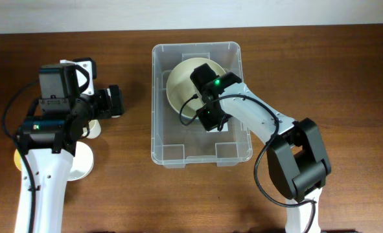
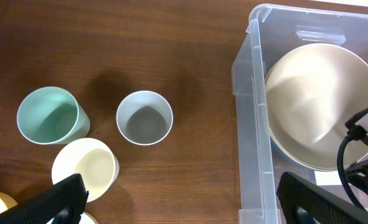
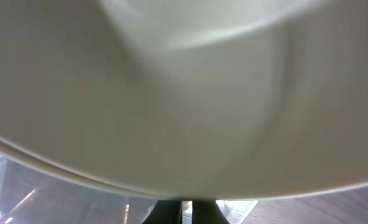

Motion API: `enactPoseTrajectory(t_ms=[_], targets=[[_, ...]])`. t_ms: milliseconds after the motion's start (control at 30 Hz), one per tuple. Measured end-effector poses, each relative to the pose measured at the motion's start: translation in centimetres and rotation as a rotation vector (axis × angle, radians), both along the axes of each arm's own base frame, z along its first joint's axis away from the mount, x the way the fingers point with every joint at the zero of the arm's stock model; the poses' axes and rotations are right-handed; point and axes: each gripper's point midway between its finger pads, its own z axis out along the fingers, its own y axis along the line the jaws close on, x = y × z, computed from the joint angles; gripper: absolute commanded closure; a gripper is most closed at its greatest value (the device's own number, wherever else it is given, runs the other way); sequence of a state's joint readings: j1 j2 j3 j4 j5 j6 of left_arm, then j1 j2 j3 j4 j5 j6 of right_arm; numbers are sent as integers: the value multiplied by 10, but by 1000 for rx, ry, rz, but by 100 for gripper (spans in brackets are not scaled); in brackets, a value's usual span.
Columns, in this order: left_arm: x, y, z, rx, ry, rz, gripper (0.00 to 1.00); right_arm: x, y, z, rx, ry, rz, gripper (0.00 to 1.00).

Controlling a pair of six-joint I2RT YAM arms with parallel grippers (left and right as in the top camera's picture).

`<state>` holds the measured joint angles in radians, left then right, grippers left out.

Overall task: Pack container
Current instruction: 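Lift the cream plate and lower it into the container onto the bowls, then release the plate and withdraw right gripper to the right side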

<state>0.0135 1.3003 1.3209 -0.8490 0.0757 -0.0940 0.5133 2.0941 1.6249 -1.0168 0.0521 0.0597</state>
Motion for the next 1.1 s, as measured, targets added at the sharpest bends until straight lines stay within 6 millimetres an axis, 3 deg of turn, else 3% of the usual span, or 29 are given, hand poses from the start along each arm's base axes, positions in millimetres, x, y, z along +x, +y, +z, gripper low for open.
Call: enactPoseTrajectory(t_ms=[167, 267, 333, 367, 467, 567, 700, 867, 1100], targets=[[0, 0, 0, 0, 0, 0, 0, -3, -4, 4, -14, 5, -14, 96], [0, 0, 0, 0, 0, 0, 0, 6, 1, 24, 19, -56, -16, 96], [0, 0, 0, 0, 0, 0, 0, 23, 7, 54, 69, -157, -21, 96], [0, 0, 0, 0, 0, 0, 0, 40, 13, 87, 117, -265, -28, 96], [0, 0, 0, 0, 0, 0, 0, 81, 19, 150, 208, -506, -62, 96], [0, 0, 0, 0, 0, 0, 0, 108, 12, 182, 250, -643, -103, 96], [0, 0, 0, 0, 0, 0, 0, 133, 1, 185, 257, -713, -145, 96], [0, 0, 0, 0, 0, 0, 0, 158, 0, 163, 254, -737, -166, 96], [0, 0, 0, 0, 0, 0, 0, 174, 6, 139, 254, -742, -168, 96]])
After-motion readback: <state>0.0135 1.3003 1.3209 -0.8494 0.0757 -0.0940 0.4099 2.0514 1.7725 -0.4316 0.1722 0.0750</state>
